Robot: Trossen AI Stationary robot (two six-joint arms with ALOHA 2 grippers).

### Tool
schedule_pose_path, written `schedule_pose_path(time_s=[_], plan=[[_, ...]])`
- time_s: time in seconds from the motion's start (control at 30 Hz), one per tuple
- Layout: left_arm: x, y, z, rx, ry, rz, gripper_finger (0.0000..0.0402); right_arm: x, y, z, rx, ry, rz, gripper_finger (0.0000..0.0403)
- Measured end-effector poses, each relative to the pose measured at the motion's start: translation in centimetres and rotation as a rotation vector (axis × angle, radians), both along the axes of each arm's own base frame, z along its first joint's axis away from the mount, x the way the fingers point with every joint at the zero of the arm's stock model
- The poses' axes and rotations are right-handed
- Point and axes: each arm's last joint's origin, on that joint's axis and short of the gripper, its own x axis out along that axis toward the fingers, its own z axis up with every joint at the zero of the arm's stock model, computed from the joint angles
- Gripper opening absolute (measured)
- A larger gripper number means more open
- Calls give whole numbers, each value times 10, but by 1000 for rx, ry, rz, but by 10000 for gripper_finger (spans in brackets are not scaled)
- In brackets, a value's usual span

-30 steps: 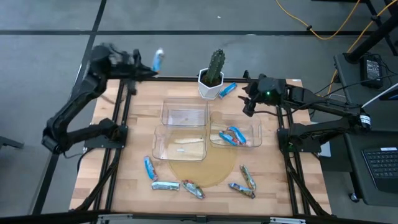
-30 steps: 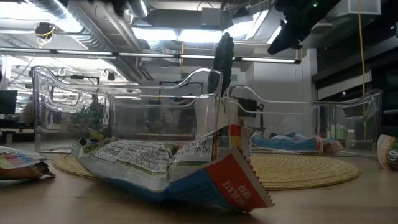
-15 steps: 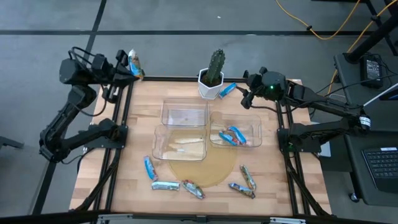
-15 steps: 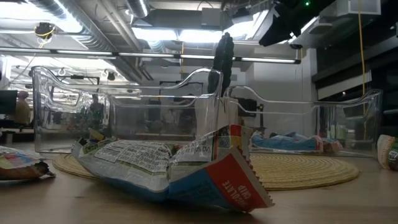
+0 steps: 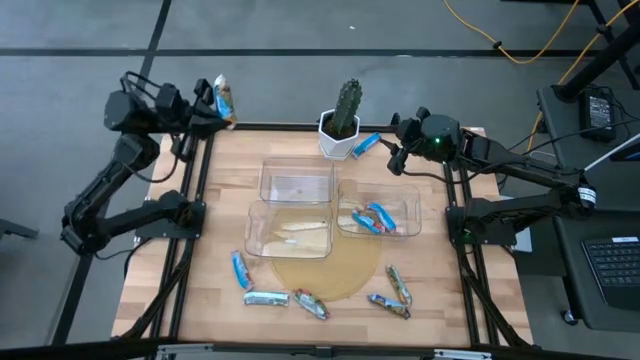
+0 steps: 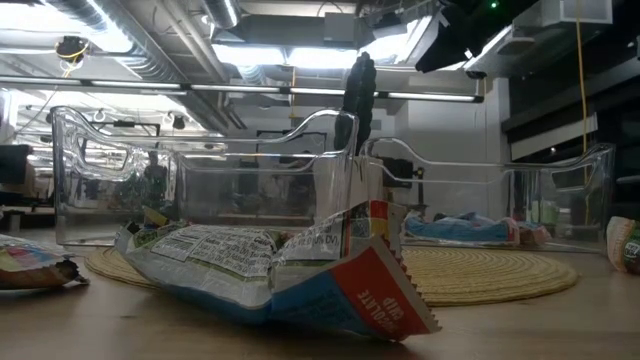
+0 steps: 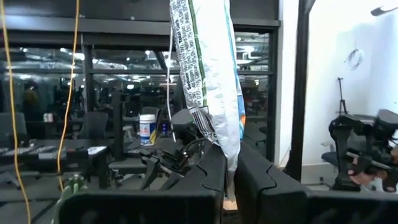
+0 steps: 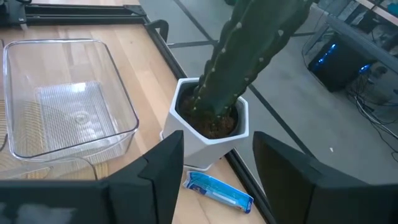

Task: Pick and place Granola Bars by type
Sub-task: Put the top yellow granola bar into the top bin

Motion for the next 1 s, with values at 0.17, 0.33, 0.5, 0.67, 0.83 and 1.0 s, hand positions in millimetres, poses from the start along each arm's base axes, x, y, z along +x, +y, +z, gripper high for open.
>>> schedule_pose_path(time_s=[0.17, 0.33, 0.5, 0.67, 0.83, 1.0], plan=[[26, 20, -3, -72, 33, -22, 4, 0, 0, 0, 0, 1, 0, 194], [56, 35, 12, -59, 58, -102, 5, 0, 0, 0, 1, 1, 0, 194], [74, 46, 0, -68, 146, -178, 5, 0, 0, 0, 3, 2, 0, 194], [83, 53, -18, -124, 253, -200, 6, 0, 0, -1, 4, 5, 0, 194], [94, 57, -62, -256, 520, -131, 5, 0, 0, -1, 3, 6, 0, 194], [108, 51, -100, -290, 805, -57, 6, 0, 0, -1, 3, 6, 1, 194]])
